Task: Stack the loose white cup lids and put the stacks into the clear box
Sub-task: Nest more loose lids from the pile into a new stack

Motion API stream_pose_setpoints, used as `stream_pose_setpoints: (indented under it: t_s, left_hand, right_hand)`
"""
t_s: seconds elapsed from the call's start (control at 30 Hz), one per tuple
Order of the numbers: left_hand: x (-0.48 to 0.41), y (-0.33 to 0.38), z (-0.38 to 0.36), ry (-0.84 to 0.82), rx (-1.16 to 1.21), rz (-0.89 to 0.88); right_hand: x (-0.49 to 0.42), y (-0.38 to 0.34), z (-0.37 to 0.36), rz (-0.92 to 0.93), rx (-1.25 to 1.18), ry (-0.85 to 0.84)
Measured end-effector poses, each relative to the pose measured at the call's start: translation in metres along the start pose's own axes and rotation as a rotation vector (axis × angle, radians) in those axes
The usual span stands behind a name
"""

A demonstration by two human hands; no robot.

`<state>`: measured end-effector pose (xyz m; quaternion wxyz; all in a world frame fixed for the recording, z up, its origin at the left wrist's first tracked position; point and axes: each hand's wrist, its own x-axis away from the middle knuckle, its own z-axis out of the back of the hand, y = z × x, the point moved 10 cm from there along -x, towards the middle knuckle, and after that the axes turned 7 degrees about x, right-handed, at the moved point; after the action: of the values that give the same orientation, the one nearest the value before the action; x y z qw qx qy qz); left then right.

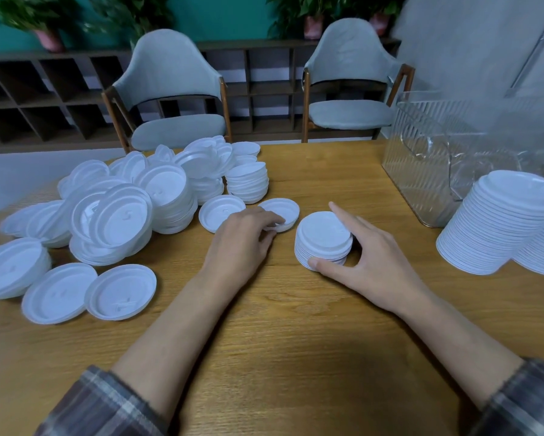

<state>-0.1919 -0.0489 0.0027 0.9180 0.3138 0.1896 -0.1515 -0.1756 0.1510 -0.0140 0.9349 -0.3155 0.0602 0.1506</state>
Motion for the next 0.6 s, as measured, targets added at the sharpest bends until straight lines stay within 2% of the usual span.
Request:
stream_pose_setpoints:
  t_s: [0.13, 0.37, 0.47, 0.6]
  left_hand:
    - [0.001, 0.001, 0.011, 0.071, 0.092, 0.039]
    - [0.004, 0.004, 0.037, 0.303, 0.548, 0.221]
    - [0.004, -0.005, 0.032, 0.279, 0.736, 0.316]
    - [0.002, 0.002, 0.019, 0.16, 0.792, 0.301]
  right_hand:
    - [0.0, 0.0, -0.001, 0.004, 0.0, -0.003]
    - [0.0, -0.002, -0.001, 0.023, -0.025, -0.001]
    - [-0.001, -0.001, -0.001, 0.02, -0.045, 0.003]
    - [-0.001, -0.006, -0.002, 0.055, -0.088, 0.003]
